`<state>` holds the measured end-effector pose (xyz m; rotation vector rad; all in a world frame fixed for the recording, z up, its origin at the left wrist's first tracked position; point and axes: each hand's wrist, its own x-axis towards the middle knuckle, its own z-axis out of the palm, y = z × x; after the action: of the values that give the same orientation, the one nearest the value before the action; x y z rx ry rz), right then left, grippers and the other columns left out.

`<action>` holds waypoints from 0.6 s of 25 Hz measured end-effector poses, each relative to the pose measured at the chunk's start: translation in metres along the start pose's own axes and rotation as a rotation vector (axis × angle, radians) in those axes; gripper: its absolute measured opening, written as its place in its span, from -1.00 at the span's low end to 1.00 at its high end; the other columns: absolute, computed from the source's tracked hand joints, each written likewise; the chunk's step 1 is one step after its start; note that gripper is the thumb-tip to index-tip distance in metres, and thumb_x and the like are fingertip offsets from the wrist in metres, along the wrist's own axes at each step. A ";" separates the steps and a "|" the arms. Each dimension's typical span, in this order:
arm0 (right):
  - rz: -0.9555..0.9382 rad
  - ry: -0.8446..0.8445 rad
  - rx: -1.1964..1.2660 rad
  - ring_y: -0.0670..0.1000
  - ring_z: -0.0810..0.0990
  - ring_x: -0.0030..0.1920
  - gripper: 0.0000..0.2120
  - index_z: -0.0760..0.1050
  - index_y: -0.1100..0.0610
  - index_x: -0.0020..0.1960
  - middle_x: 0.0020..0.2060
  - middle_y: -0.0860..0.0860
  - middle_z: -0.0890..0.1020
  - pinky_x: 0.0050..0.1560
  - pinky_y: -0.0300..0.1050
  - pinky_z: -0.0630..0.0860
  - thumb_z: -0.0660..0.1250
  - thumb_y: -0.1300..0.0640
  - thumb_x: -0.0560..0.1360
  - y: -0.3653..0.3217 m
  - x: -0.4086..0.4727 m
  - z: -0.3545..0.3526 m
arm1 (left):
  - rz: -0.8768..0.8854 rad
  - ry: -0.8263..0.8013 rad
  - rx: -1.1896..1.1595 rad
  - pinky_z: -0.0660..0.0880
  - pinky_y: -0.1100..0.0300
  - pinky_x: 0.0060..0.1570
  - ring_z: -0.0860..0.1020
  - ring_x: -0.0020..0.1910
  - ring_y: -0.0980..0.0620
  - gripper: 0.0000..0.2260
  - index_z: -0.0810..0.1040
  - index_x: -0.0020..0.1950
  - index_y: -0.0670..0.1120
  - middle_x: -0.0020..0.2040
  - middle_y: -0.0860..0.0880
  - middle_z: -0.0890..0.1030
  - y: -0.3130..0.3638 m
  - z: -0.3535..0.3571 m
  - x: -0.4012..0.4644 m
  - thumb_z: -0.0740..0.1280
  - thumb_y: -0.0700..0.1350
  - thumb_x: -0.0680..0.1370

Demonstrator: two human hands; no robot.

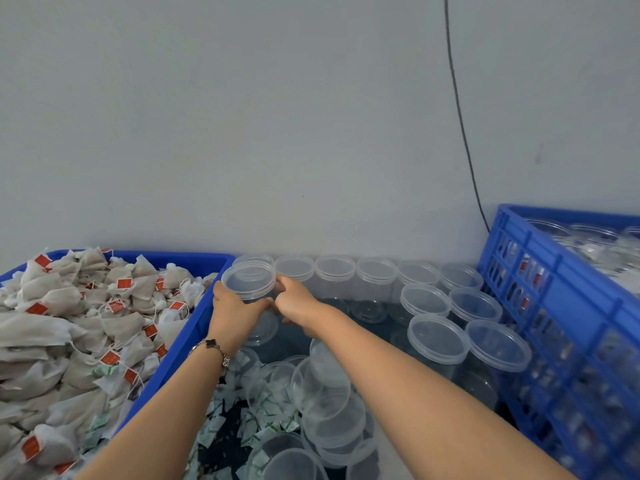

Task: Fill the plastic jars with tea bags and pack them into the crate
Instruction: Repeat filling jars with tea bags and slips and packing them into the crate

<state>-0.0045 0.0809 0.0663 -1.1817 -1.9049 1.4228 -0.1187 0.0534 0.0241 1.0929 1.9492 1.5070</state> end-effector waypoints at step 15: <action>-0.066 0.094 -0.122 0.01 0.58 0.03 -0.60 0.42 0.06 0.26 0.09 0.00 0.56 -0.15 -0.28 0.44 0.13 0.35 0.50 0.022 -0.188 -0.019 | 0.180 -0.039 -0.075 0.57 0.20 -0.11 0.51 0.09 0.01 -0.04 0.36 0.28 -0.10 0.17 -0.04 0.45 0.030 -0.041 -0.193 0.58 0.32 0.03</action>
<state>0.1144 -0.0678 0.0736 -1.2076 -1.9700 1.2106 -0.0254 -0.1225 0.0419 1.2832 1.7944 1.6246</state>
